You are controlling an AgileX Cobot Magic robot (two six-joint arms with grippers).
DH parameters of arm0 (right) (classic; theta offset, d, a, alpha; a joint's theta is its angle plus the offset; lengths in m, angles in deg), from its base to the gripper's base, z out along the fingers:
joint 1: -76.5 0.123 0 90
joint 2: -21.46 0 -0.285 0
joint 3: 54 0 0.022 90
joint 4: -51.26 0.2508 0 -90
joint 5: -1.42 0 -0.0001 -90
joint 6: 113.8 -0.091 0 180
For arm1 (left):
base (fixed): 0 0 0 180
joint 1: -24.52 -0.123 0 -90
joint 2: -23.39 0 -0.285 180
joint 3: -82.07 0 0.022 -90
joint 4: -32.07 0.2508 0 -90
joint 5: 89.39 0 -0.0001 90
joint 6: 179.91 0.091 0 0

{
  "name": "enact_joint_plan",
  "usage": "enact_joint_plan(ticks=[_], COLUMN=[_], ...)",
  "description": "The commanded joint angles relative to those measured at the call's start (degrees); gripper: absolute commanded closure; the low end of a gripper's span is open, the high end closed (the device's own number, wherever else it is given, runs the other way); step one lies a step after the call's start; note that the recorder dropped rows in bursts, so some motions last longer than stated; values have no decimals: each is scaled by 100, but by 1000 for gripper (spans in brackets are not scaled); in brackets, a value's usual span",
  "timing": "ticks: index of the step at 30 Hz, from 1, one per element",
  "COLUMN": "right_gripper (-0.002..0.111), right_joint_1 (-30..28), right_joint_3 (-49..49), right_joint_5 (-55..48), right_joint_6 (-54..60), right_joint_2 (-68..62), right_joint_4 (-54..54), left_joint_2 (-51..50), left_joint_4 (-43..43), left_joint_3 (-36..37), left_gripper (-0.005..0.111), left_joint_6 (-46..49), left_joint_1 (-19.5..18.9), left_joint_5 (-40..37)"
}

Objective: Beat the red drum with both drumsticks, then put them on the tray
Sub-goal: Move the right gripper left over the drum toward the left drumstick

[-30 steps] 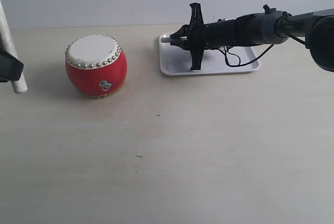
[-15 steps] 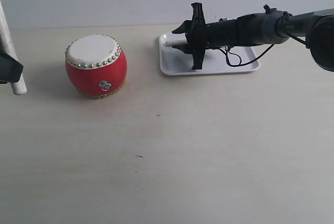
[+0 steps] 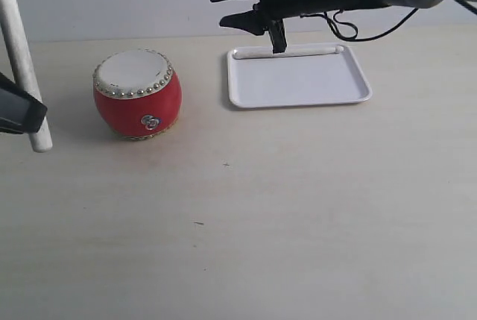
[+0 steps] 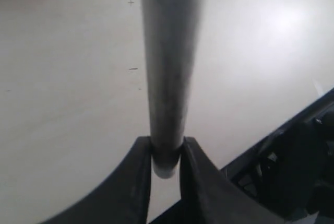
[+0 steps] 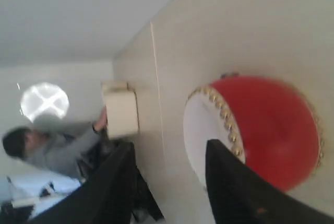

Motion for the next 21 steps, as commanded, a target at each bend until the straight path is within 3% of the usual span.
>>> enact_joint_plan(ticks=[1,7,11,16,21], right_gripper=[66,66,66,66,66], right_joint_1=[11,48,300,798,1246], right_joint_3=[14,14,-69,-392,-634], right_joint_5=[-995,-1209,-1209,-1209,-1209], right_joint_6=[896,1363,1458,1832,1966], right_joint_2=[364,450,577,785,1053], right_joint_4=[-931,-1156,-1167,-1227,-1466], left_joint_2=[26,-1,-170,-338,-338], left_joint_4=[-361,-379,-635,-2099,-2388], left_joint_3=[5,138,656,1395,1940], left_gripper=[107,107,107,107,107], left_joint_6=[585,1244,1737,3027,3505], left_joint_1=[-2,-165,-885,-2112,-2663], left_joint_5=[-199,-179,-199,-199,-199])
